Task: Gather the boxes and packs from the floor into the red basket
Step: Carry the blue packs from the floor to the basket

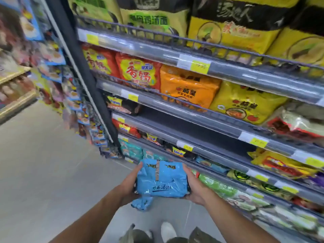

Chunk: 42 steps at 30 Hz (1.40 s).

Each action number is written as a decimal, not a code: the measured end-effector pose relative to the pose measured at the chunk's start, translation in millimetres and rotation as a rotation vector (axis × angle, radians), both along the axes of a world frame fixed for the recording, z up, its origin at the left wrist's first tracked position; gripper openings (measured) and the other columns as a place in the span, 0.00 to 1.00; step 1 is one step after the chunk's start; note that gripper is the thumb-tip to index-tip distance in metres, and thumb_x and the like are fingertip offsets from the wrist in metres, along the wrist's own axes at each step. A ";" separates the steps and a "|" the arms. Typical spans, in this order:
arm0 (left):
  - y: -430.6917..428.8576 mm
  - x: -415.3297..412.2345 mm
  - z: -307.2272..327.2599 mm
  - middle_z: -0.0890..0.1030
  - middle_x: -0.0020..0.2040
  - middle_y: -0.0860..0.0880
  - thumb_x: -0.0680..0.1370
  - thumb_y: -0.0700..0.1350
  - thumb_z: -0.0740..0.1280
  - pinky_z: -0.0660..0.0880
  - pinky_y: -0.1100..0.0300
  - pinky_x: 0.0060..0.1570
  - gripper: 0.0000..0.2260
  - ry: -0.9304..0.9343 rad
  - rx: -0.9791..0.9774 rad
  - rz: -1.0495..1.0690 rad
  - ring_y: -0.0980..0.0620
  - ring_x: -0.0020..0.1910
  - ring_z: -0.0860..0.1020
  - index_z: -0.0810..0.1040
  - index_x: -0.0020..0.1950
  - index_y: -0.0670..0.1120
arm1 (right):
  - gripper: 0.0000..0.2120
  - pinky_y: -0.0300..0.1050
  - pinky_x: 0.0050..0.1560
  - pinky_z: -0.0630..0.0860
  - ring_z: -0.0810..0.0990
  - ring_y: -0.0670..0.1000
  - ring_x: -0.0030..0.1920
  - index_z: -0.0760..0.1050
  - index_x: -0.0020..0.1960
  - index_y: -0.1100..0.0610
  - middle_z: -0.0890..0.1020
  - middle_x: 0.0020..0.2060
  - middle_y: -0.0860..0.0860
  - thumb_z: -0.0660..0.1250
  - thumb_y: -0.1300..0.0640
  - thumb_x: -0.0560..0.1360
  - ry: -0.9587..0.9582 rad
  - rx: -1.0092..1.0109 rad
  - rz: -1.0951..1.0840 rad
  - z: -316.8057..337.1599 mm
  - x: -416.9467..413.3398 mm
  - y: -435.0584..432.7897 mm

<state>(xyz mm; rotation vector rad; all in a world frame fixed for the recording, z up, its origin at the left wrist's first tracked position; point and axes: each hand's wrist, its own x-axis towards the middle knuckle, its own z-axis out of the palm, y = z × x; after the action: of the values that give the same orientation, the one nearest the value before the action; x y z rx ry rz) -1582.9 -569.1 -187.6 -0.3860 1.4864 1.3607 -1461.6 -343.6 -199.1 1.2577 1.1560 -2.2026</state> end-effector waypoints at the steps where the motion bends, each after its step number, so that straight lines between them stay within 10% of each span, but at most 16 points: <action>1: 14.7 -5.0 1.9 0.85 0.62 0.49 0.71 0.72 0.69 0.75 0.43 0.66 0.30 0.003 0.019 -0.079 0.45 0.61 0.83 0.85 0.63 0.53 | 0.33 0.64 0.67 0.77 0.85 0.59 0.60 0.82 0.66 0.54 0.87 0.57 0.55 0.56 0.29 0.80 -0.003 0.018 -0.087 0.5 13.5 5.2; 4: 63.1 -7.6 11.2 0.84 0.62 0.45 0.71 0.68 0.70 0.77 0.44 0.65 0.29 -0.011 0.055 -0.302 0.43 0.61 0.82 0.84 0.64 0.49 | 0.33 0.65 0.65 0.79 0.86 0.59 0.58 0.82 0.65 0.54 0.87 0.57 0.55 0.59 0.29 0.78 -0.002 0.050 -0.335 3.7 62.0 12.0; 12: 153.6 100.8 20.3 0.87 0.44 0.46 0.80 0.61 0.62 0.76 0.63 0.25 0.18 -0.077 0.082 -0.826 0.51 0.34 0.85 0.84 0.49 0.49 | 0.33 0.69 0.64 0.77 0.84 0.63 0.60 0.79 0.68 0.54 0.86 0.59 0.58 0.61 0.29 0.78 -0.072 0.111 -0.900 12.5 227.1 -29.3; 24: 165.9 377.2 19.2 0.86 0.36 0.47 0.76 0.53 0.65 0.82 0.57 0.36 0.15 -0.132 0.093 -1.385 0.49 0.33 0.85 0.89 0.38 0.49 | 0.29 0.60 0.58 0.83 0.87 0.58 0.56 0.82 0.64 0.52 0.88 0.54 0.54 0.61 0.30 0.78 -0.144 0.097 -1.454 27.2 492.6 -158.8; 32: 141.9 580.9 2.0 0.78 0.51 0.42 0.77 0.49 0.64 0.81 0.49 0.46 0.16 -0.110 0.050 -1.584 0.43 0.48 0.80 0.80 0.60 0.41 | 0.30 0.62 0.65 0.79 0.86 0.57 0.58 0.81 0.65 0.51 0.88 0.56 0.53 0.54 0.31 0.82 -0.132 0.069 -1.636 25.0 668.4 -240.5; 42: 181.8 712.7 -5.7 0.80 0.51 0.41 0.77 0.47 0.64 0.79 0.42 0.57 0.15 -0.079 0.025 -1.677 0.42 0.52 0.78 0.81 0.59 0.41 | 0.28 0.62 0.61 0.82 0.87 0.57 0.56 0.81 0.64 0.51 0.88 0.54 0.53 0.55 0.32 0.82 -0.144 0.031 -1.765 10.1 777.9 -230.3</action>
<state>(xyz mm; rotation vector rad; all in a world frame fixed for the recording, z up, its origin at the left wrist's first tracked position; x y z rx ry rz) -870.2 -387.2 -193.3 0.7296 1.0948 -0.0113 -683.7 -573.9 -189.0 3.0180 -0.3960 -2.7730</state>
